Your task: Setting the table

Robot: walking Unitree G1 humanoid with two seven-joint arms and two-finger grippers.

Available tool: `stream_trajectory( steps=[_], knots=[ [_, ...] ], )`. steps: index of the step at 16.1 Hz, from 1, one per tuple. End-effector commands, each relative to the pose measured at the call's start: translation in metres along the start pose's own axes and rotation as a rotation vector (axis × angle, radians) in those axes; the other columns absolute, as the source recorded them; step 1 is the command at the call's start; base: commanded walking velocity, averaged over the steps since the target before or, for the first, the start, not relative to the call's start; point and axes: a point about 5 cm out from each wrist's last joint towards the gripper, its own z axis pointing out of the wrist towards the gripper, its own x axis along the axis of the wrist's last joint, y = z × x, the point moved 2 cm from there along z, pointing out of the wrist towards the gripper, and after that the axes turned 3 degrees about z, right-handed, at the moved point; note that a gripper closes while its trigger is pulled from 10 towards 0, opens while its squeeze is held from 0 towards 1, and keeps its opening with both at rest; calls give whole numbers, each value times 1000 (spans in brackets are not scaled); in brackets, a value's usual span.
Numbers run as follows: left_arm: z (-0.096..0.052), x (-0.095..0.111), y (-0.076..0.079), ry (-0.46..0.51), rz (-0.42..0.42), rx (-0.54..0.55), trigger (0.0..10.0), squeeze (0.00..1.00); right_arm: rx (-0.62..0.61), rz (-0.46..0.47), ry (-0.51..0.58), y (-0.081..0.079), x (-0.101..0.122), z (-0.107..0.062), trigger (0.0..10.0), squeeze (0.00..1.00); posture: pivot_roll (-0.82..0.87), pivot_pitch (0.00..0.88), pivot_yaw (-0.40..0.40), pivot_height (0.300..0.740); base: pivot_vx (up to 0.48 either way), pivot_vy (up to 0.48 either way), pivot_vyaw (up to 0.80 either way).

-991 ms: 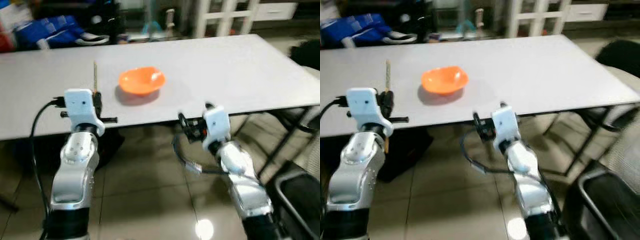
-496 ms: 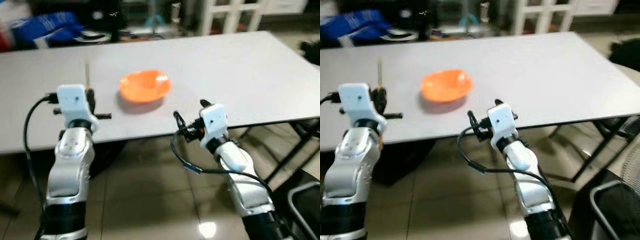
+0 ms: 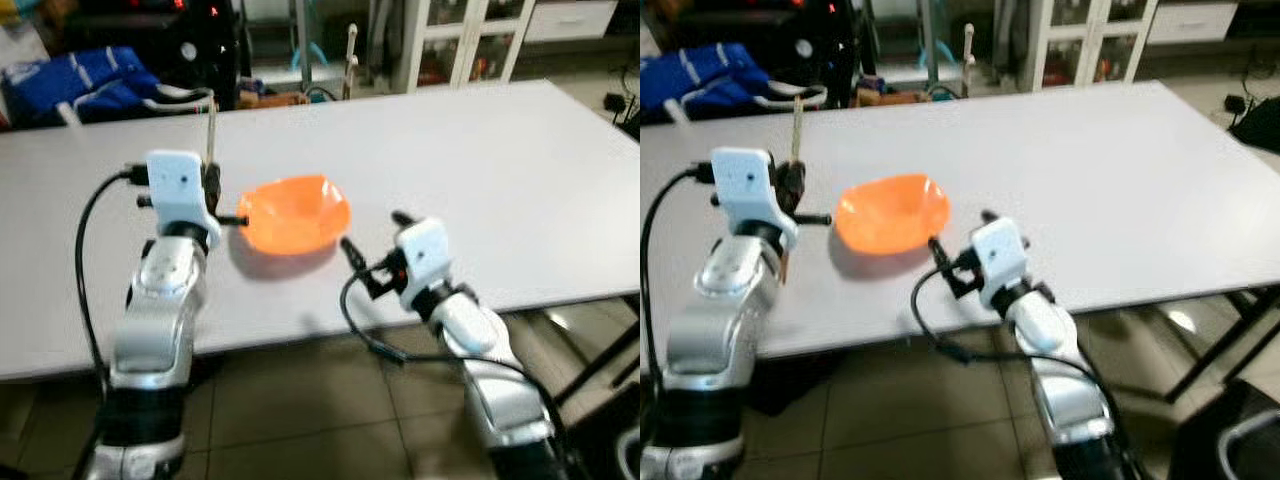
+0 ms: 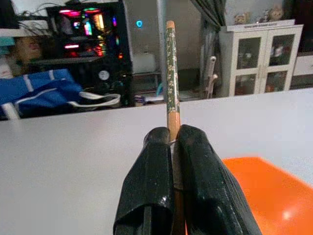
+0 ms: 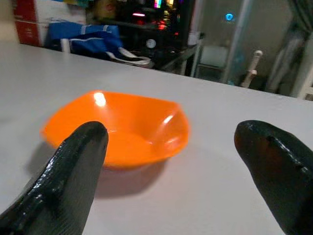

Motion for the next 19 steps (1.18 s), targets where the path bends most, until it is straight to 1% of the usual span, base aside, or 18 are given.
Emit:
stream_trajectory(
  steps=[1, 2, 5, 8, 10, 11, 13, 14, 15, 16, 17, 19],
  knots=[
    [2, 7, 4, 19, -16, -13, 0, 0, -5, -3, 2, 4, 3, -3, 10000, 0, -97, 0, 89, 740, 0, 0, 0],
    [3, 9, 4, 25, -9, -16, 0, 0, 9, -4, 2, 1, 4, -4, 10000, 0, -94, 0, 89, 740, 0, 0, 0],
    [4, 9, 6, 19, -6, -38, 0, 0, 10, -7, -1, 2, 3, -4, 10000, 0, -93, 0, 89, 740, 0, 0, 0],
    [12, 5, 12, -50, -72, -96, 0, 0, 11, -6, -4, 1, 3, -3, 10000, 0, -90, 0, 87, 740, 0, 0, 0],
    [26, 7, 15, -75, -99, -145, 0, 0, 16, -4, -7, -1, 3, -3, 10000, 0, -88, 0, 85, 740, 0, 0, 0],
    [31, 10, 17, -74, -107, -163, 0, 0, 17, -3, -7, -1, 3, -2, 10000, 0, -88, 0, 84, 740, 0, 0, 0],
    [52, 21, 22, -63, -138, -220, 0, 0, 19, -2, -3, -2, 4, -1, 10000, 0, -92, 0, 85, 740, 0, 0, 0],
    [57, 23, 24, -61, -141, -234, 0, 0, 19, -2, -1, -2, 4, -1, 10000, 0, -98, 0, 87, 740, 0, 0, 0],
    [60, 23, 25, -67, -151, -243, 0, 0, 19, -3, 0, -2, 5, -1, 10000, 0, -100, 0, 87, 740, 0, 0, 0],
    [68, 20, 28, -91, -188, -259, 0, 0, 19, -7, 2, -3, 5, -2, 10000, 0, -110, 0, 88, 740, 0, 0, 0],
    [71, 19, 29, -101, -205, -261, 0, 0, 19, -8, 2, -3, 5, -2, 10000, 0, -110, 0, 88, 740, 0, 0, 0],
    [81, 9, 34, -156, -278, -274, 0, 0, 8, -17, 32, 2, 17, -2, 10000, 0, -120, 0, 88, 740, 0, 0, 0]
  ],
)
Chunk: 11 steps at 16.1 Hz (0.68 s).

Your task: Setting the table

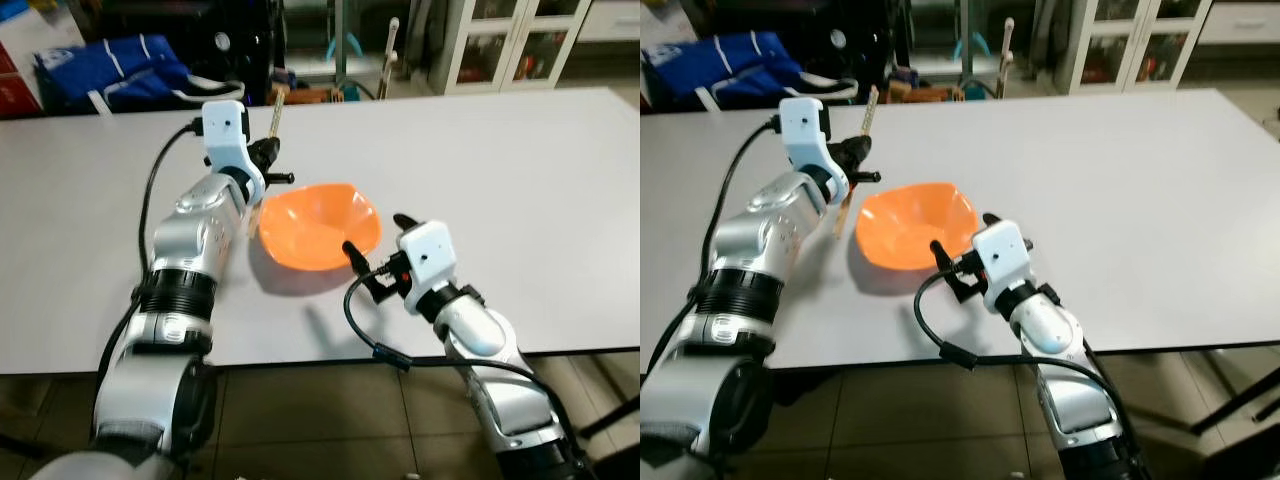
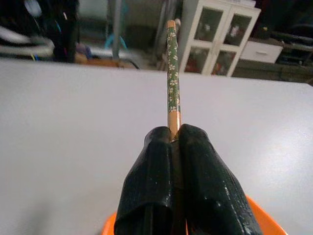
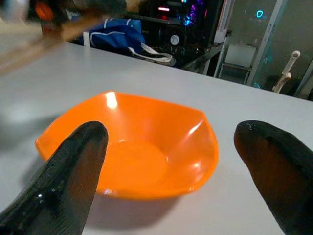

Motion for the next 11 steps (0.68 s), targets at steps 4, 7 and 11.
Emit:
stream_trajectory(
  steps=[4, 7, 11],
  knots=[
    [12, -10, 6, -39, -107, -12, 0, 0, -8, -26, 61, 20, 30, 3, 10000, 0, -170, 1, 82, 740, 0, 0, 0],
    [17, -17, 14, -72, -172, -28, 0, 0, -4, -34, 49, 24, 29, 1, 10000, 0, -181, 3, 80, 740, 0, 0, 0],
    [19, -35, 18, -139, -232, -24, 0, 0, 13, -26, 46, 19, 31, 0, 10000, 0, -183, 9, 80, 740, 0, 0, 0]
  ],
)
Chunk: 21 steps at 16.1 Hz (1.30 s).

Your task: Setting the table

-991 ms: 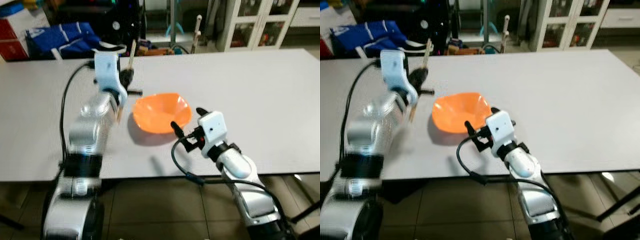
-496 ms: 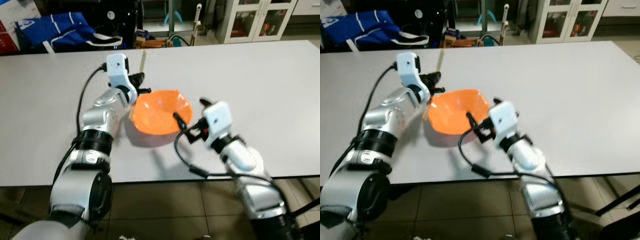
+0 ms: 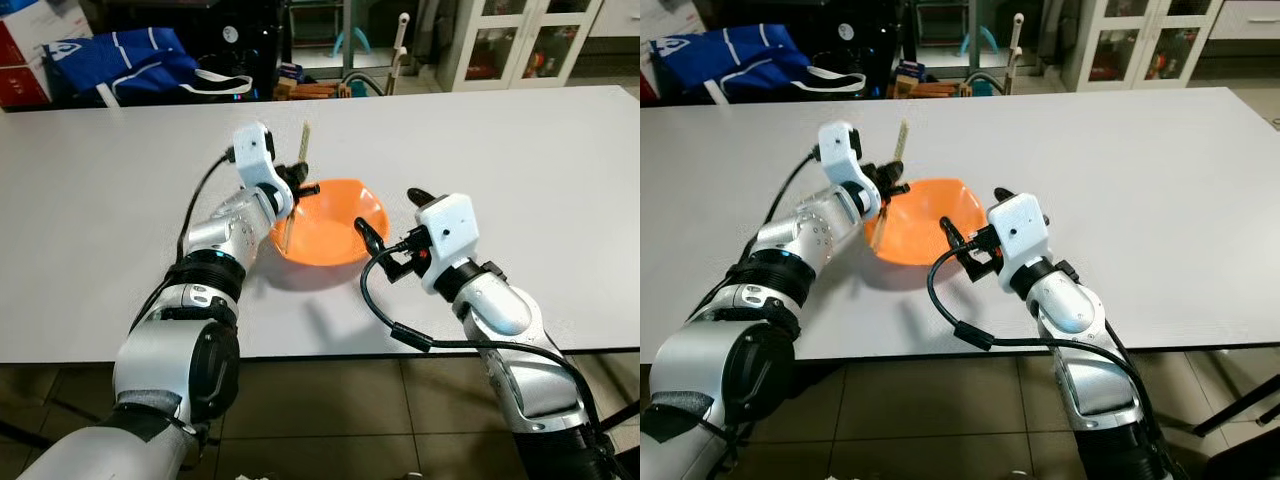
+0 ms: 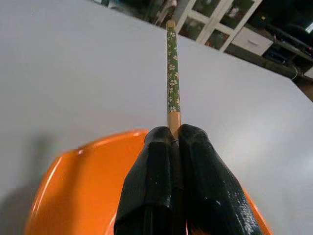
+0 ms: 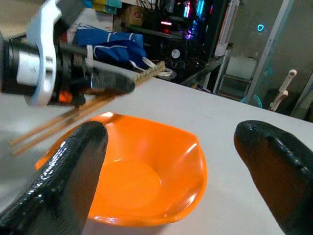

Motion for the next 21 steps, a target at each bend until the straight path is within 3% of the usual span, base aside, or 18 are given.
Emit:
stream_trajectory(
  steps=[1, 8, 12, 21],
  knots=[
    [1, 3, 0, 6, -4, 0, 0, 0, 10, 2, 18, 0, 8, 1, 10000, 0, -183, 9, 80, 740, 0, 0, 0],
    [2, -16, -6, -39, -13, 39, 0, 0, 83, 11, 60, 9, 30, 1, 10000, 0, -196, 26, 75, 740, 0, 0, 0],
    [2, -21, -7, -53, -10, 51, 0, 0, 180, -21, -17, 25, 24, -6, 10000, 0, -206, 34, 70, 740, 0, 0, 0],
    [2, -24, -8, -62, -44, 73, 0, 0, 277, -7, -52, 9, 18, -10, 10000, 0, -209, 44, 72, 740, 0, 0, 0]
  ],
)
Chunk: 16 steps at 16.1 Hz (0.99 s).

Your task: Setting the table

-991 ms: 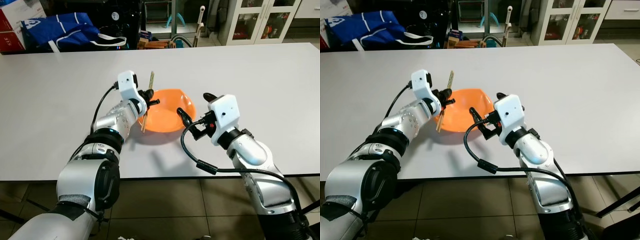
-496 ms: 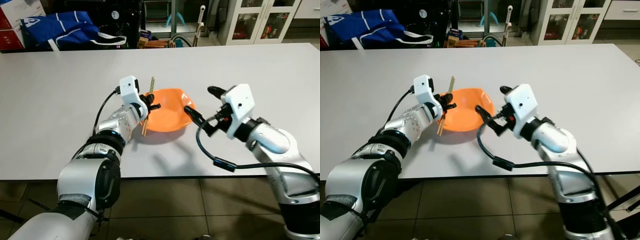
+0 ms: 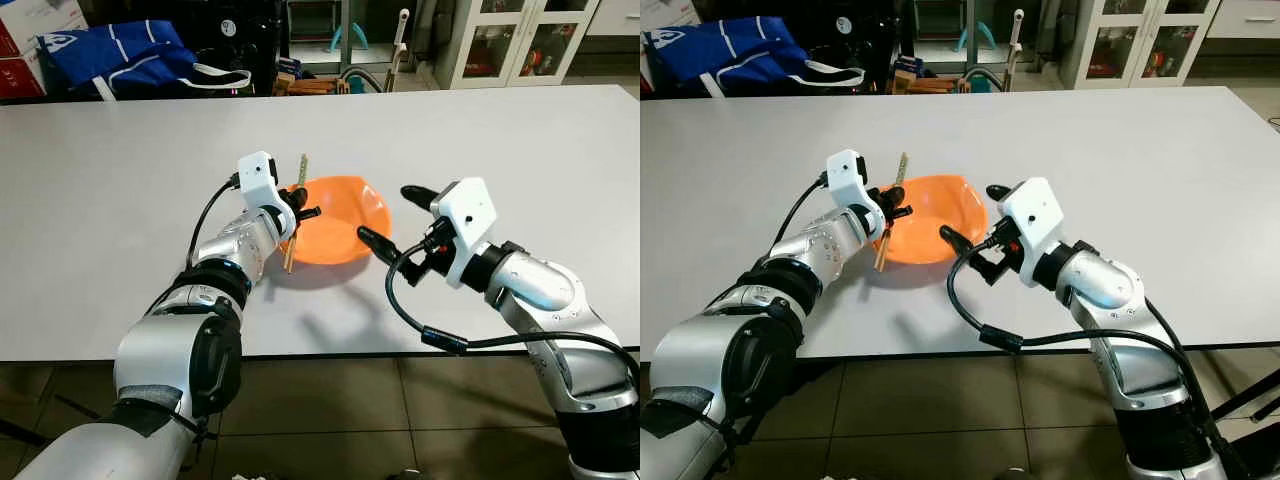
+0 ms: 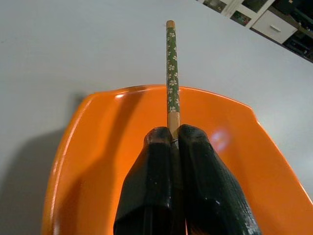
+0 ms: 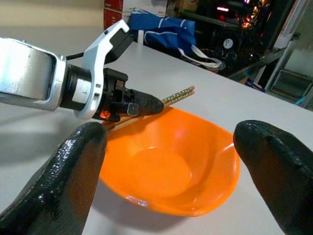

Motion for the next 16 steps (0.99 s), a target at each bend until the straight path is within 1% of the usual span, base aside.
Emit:
stream_trajectory(
  steps=[1, 5, 6, 7, 10, 12, 13, 16],
  knots=[
    [1, 3, 1, 2, -14, 10, 0, 0, 25, 0, 9, -5, 4, 0, 10000, 0, -210, 45, 71, 740, 0, 0, 0],
    [0, -1, -2, -10, -28, 30, 0, 0, 27, 6, -1, -8, 2, -1, 10000, 0, -213, 48, 70, 740, 0, 0, 0],
    [0, -1, -1, -11, -23, 30, 3647, 0, 28, 7, -3, -8, 2, -2, 10000, 0, -213, 49, 70, 740, 0, 0, 0],
    [1, -1, -1, -15, -12, 30, 10000, 0, 28, 7, -4, -8, 2, -2, 10000, 0, -213, 49, 70, 740, 0, 0, 0],
    [1, 3, 0, -2, 15, 34, 10000, 0, 30, 6, -6, -9, 1, -2, 10000, 0, -214, 48, 69, 740, 0, 0, 0],
    [2, 11, 6, 23, 49, 15, 10000, 0, 30, 7, -9, -10, 1, -2, 10000, 0, -211, 47, 70, 740, 0, 0, 0],
    [2, 19, 11, 47, 60, -1, 10000, 0, 32, 7, -10, -11, 0, -2, 10000, 0, -211, 47, 70, 740, 0, 0, 0],
    [3, 28, 18, 66, 54, -23, 10000, 0, 34, 8, -10, -12, 0, -1, 10000, 0, -209, 46, 72, 740, 0, 0, 0]
  ],
)
